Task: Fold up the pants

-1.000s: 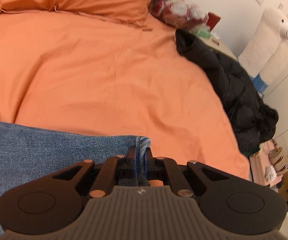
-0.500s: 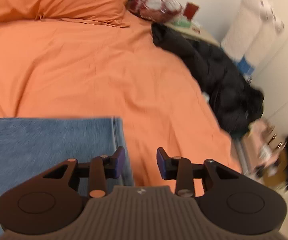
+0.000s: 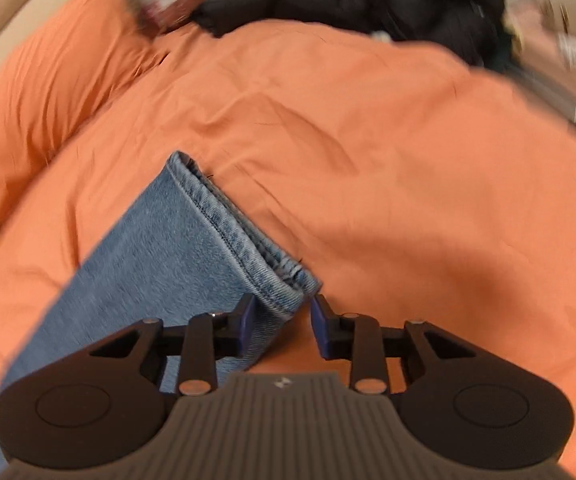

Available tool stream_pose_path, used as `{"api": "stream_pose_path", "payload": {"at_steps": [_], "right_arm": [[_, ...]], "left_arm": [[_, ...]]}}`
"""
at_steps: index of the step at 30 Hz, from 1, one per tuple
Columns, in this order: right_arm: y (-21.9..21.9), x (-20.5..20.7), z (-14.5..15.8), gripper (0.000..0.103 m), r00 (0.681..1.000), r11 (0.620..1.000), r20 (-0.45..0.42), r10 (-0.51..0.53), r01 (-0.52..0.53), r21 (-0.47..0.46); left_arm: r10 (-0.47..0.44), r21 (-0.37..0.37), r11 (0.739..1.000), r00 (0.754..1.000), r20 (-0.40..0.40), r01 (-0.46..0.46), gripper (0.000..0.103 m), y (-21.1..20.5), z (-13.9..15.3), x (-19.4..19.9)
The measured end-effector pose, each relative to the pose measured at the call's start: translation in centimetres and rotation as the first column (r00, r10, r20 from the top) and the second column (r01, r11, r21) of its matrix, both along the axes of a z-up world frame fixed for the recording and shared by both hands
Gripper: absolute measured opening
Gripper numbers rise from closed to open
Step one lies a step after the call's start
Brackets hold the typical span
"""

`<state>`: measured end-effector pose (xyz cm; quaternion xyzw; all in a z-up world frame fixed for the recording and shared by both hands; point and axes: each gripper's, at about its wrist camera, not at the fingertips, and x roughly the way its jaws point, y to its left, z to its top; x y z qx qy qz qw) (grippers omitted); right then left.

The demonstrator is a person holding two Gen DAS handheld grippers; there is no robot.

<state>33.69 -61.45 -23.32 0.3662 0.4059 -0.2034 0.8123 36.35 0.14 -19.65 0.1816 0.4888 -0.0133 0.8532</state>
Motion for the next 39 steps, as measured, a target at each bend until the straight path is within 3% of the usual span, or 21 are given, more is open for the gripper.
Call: {"api": "stream_pose_path", "payload": {"at_steps": [2, 5, 7, 12, 16, 20, 25, 28, 32, 35, 39], "right_arm": [[0.2, 0.3, 0.9, 0.010, 1.000, 1.000, 0.018, 0.004, -0.003, -0.028], [2.1, 0.7, 5.5, 0.007, 0.985, 0.973, 0.122, 0.122, -0.095, -0.209], [2.7, 1.3, 7.1, 0.006, 0.980, 0.951, 0.117, 0.161, -0.122, -0.285], [1.7, 2.3, 2.9, 0.005, 0.990, 0.958, -0.037, 0.137, -0.142, -0.249], [1.9, 2.0, -0.3, 0.005, 0.989, 0.956, -0.071, 0.133, -0.147, -0.255], [2.6, 2.1, 0.2, 0.009, 0.980, 0.936, -0.109, 0.166, -0.191, -0.294], [5.1, 0.8, 2.8, 0.019, 0.952, 0.844, -0.175, 0.251, -0.304, -0.442], [7.4, -0.8, 4.1, 0.019, 0.937, 0.839, -0.140, 0.321, -0.350, -0.417], [13.8, -2.7, 5.2, 0.020, 0.881, 0.797, -0.099, 0.463, -0.463, -0.388], [19.3, -3.7, 5.5, 0.021, 0.817, 0.755, -0.063, 0.574, -0.557, -0.346], [26.9, -5.0, 5.3, 0.022, 0.703, 0.646, -0.054, 0.709, -0.679, -0.349]], "left_arm": [[0.027, -0.003, 1.000, 1.000, -0.006, -0.027, 0.041, 0.1, -0.4, 0.1], [0.041, 0.002, 0.999, 0.999, -0.021, -0.040, 0.041, 0.1, -1.0, 0.4], [0.046, 0.016, 0.999, 0.998, -0.035, -0.046, 0.041, -0.1, -1.5, 0.6], [0.072, 0.045, 0.997, 0.996, -0.053, -0.070, 0.041, -0.6, -2.7, 1.1], [0.067, 0.057, 0.996, 0.996, -0.064, -0.064, 0.041, -0.6, -3.1, 1.3], [0.055, 0.087, 0.995, 0.997, -0.051, -0.050, 0.051, -0.5, -3.2, 1.2], [0.023, 0.123, 0.992, 0.999, 0.023, -0.026, 0.048, -0.6, -1.3, -1.1], [-0.023, 0.064, 0.998, 0.998, 0.055, 0.019, 0.048, -0.7, 0.6, -3.9], [-0.109, -0.027, 0.994, 0.993, 0.052, 0.110, 0.048, -1.5, 2.1, -8.2], [-0.198, -0.026, 0.980, 0.980, 0.017, 0.198, 0.048, -3.0, 1.4, -11.1], [-0.254, -0.021, 0.967, 0.967, 0.025, 0.254, 0.048, -4.5, -0.3, -13.3]]}}
